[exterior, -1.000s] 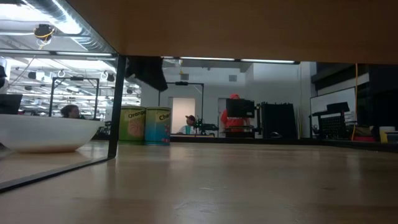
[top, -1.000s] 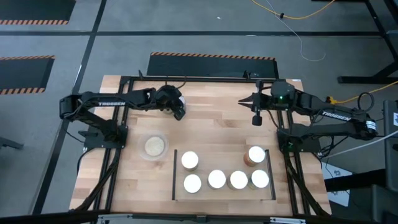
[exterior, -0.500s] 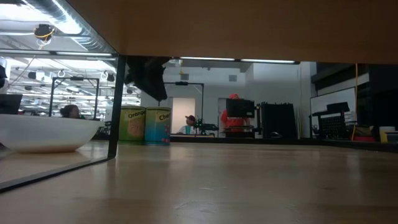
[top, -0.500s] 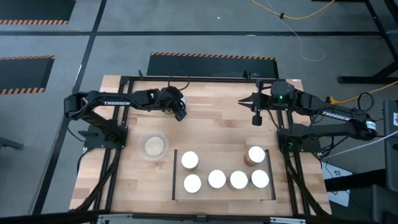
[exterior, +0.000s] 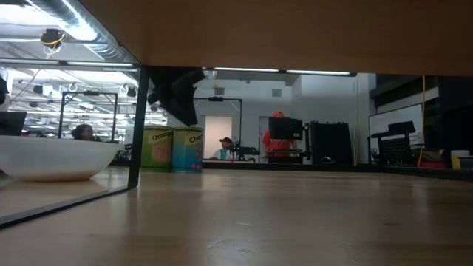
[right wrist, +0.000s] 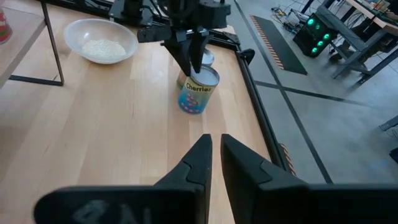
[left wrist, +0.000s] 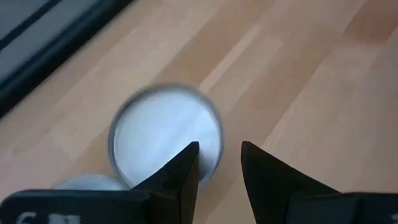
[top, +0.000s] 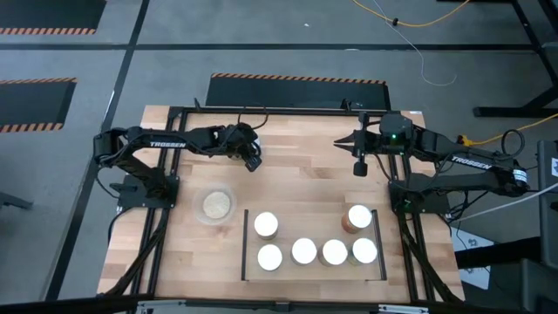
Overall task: Pick and place cans onto a shelf
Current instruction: Put the canned cherries on the shelf
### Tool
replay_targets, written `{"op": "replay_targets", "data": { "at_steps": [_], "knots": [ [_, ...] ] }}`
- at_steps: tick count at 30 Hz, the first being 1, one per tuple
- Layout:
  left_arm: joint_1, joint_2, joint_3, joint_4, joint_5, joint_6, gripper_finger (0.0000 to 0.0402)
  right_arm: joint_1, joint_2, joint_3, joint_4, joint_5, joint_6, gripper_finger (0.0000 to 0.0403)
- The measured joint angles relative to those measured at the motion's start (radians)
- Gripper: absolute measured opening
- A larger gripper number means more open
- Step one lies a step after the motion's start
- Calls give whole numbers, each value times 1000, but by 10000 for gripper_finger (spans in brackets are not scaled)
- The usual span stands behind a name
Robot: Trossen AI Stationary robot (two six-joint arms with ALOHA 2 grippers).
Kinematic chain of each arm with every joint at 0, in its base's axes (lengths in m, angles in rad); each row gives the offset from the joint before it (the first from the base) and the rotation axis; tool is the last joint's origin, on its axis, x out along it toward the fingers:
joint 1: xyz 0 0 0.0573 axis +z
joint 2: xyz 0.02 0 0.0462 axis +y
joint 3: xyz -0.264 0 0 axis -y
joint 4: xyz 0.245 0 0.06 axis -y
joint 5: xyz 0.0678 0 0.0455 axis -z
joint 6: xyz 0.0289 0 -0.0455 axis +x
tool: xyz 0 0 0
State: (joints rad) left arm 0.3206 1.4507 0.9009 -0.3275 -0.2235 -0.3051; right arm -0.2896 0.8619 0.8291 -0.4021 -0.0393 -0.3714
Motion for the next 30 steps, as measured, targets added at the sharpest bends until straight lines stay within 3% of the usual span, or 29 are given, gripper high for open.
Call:
{"op": "replay_targets", "data": {
  "at_steps": [8,18,30],
  "knots": [
    [0,81,5,48,-12,3,112,0,0,0,-16,-9,0,40],
    [0,83,4,48,-10,2,109,0,0,0,-22,-9,-1,40],
    [0,83,2,44,-29,1,20,0,0,0,-22,-8,-3,40]
  ]
}}
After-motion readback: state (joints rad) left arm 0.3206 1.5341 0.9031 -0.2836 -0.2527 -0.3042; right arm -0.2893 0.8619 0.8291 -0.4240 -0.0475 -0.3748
